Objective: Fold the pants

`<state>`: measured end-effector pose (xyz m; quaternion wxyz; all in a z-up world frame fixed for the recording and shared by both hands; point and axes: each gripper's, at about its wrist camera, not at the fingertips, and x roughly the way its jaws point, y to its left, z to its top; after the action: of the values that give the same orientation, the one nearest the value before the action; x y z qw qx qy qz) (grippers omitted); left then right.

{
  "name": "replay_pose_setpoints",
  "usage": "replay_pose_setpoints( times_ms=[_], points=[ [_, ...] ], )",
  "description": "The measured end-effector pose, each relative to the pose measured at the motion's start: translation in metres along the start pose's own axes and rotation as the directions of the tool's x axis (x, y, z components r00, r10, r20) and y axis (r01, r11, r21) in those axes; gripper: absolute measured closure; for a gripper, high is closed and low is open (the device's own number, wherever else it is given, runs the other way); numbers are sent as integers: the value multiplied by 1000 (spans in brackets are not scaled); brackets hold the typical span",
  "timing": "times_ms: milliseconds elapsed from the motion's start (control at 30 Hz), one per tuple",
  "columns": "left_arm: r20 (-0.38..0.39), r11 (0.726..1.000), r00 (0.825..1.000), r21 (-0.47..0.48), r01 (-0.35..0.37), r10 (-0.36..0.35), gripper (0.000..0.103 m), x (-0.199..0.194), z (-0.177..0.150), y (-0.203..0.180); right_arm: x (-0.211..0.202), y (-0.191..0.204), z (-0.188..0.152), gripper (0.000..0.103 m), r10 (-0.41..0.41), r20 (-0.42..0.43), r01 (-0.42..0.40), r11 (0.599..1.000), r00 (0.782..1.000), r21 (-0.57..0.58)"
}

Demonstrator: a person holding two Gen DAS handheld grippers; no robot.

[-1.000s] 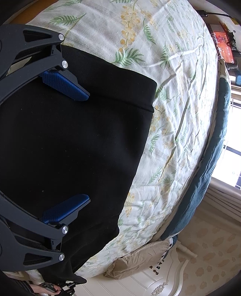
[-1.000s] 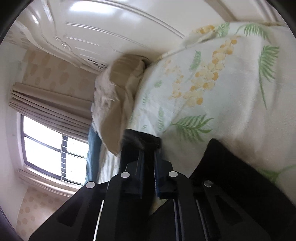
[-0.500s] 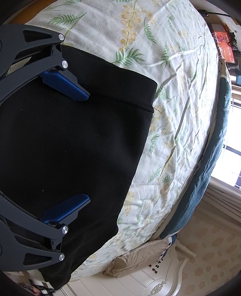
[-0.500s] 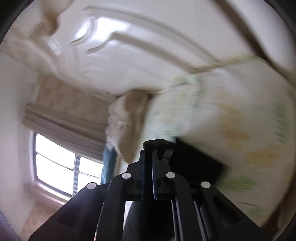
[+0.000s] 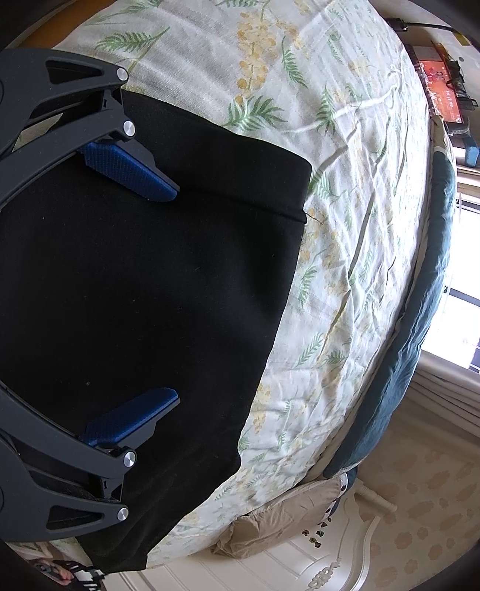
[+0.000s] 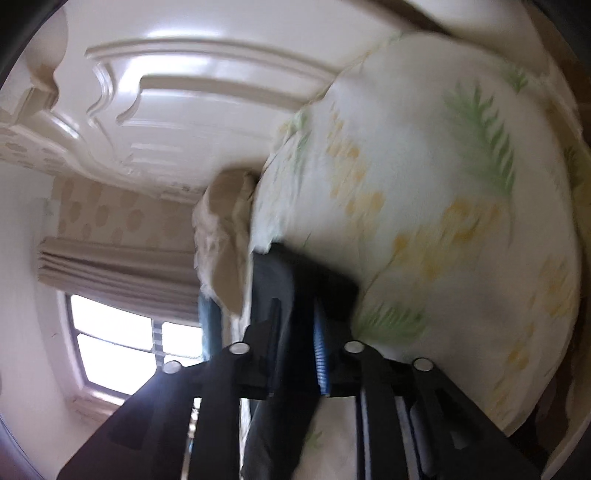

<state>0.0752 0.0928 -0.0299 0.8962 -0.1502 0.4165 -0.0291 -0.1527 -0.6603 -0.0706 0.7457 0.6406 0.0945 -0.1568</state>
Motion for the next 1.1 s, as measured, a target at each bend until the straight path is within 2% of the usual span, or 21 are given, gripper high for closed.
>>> replay_pose_setpoints(
  times_ms=[133, 367, 400, 433, 467, 567, 667, 733, 800, 867, 933, 1000, 1033, 1100],
  points=[
    [2, 1000, 1000, 9, -6, 6, 3, 1, -1, -2, 17, 13, -33, 71, 14, -94, -20, 998, 996, -63],
    [0, 1000, 1000, -6, 9, -9, 3, 1, -1, -1, 47, 29, -90, 70, 62, -254, -95, 988, 965, -121],
    [-1, 1000, 1000, -8, 11, -11, 2, 1, -1, 0, 50, 34, -96, 71, 44, -252, -84, 985, 967, -151],
    [-1, 1000, 1000, -7, 10, -10, 3, 1, -1, 0, 50, 40, -100, 88, 28, -238, -75, 979, 971, -189],
    [-2, 1000, 1000, -6, 10, -10, 3, 1, -1, 0, 50, 45, -99, 97, 20, -226, -69, 975, 974, -212],
    [-5, 1000, 1000, -12, 23, -23, 3, 0, -1, 1, 42, 55, -93, 98, -7, -155, -32, 968, 988, -248],
    [-4, 998, 999, -29, 49, -49, 3, -2, 0, 5, 45, 43, -82, 98, -45, -131, 13, 972, 990, -237],
    [-1, 998, 998, -33, 57, -57, 3, -2, -1, 6, 52, 22, -78, 99, -57, -162, 26, 982, 985, -186],
    [0, 998, 998, -30, 57, -57, 3, -2, -1, 6, 50, 15, -74, 98, -11, -195, -17, 990, 981, -143],
    [0, 998, 998, -29, 57, -57, 3, -2, -1, 6, 40, 17, -70, 87, -32, -204, 0, 988, 979, -154],
    [0, 998, 998, -30, 59, -59, 3, -3, -1, 6, 25, 25, -63, 79, -91, -179, 52, 976, 980, -211],
    [-1, 998, 998, -31, 57, -57, 3, -3, -2, 6, 8, 38, -57, 73, -209, -114, 166, 938, 971, -305],
    [-1, 998, 998, -30, 55, -55, 3, -3, -2, 6, -2, 54, -51, 67, -297, -19, 265, 877, 955, -401],
    [-1, 998, 999, -28, 53, -53, 3, -2, -2, 6, -3, 78, -37, 66, -350, 58, 331, 802, 935, -497]
  ],
)
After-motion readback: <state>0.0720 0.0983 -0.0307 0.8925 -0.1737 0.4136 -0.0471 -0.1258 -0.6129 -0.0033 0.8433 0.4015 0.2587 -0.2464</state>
